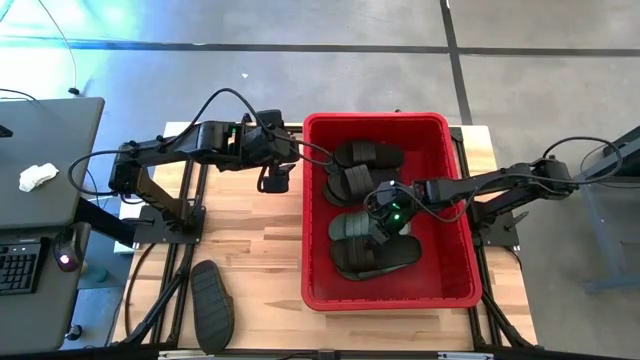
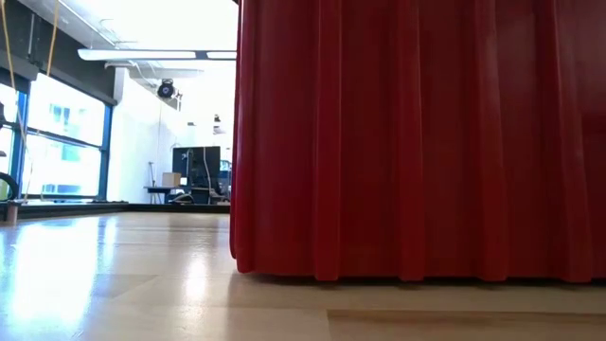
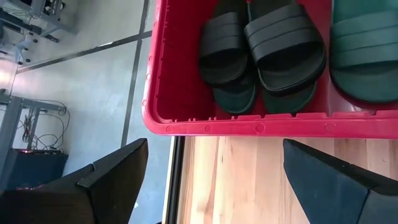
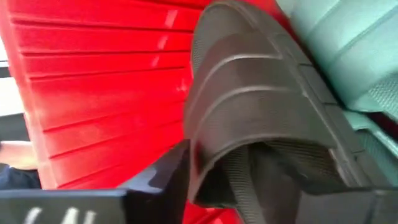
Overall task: Pick and place slides into bin
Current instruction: Put the black slide into the red container
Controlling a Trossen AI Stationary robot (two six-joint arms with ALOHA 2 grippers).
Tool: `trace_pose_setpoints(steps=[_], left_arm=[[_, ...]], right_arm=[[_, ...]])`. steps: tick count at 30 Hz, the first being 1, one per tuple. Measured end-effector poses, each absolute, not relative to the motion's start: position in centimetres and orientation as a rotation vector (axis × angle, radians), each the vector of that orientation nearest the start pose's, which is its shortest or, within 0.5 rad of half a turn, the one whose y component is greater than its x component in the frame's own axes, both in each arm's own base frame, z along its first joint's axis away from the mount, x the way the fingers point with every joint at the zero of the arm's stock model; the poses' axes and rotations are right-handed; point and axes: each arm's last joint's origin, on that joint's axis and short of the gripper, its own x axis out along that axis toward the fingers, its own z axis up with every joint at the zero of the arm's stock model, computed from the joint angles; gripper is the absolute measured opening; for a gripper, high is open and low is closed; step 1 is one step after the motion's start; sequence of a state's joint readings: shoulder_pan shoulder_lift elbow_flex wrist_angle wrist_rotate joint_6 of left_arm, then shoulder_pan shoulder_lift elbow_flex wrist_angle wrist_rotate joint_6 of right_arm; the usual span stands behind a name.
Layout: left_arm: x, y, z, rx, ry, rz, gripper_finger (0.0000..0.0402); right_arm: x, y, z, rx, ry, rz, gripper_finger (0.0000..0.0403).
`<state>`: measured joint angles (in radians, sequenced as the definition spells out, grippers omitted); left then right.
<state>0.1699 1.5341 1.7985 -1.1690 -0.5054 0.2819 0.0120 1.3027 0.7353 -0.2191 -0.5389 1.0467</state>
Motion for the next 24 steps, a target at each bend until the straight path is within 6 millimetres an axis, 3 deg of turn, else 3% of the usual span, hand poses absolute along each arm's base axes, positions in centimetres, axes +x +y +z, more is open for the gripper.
trace_pose_setpoints(steps=[13,24], left_arm=[[28.16,6.37,41.66,0.443,1.004,0.53,0.0353],[28.1,6.45,41.7,0.489,1.021,0.547,0.0353]], right_arm=[[25.56,1.8,21.2,1.132,0.951,0.058,0.0009],[25.89,1.91,21.67,1.193,0.903,0.05,0.0002]])
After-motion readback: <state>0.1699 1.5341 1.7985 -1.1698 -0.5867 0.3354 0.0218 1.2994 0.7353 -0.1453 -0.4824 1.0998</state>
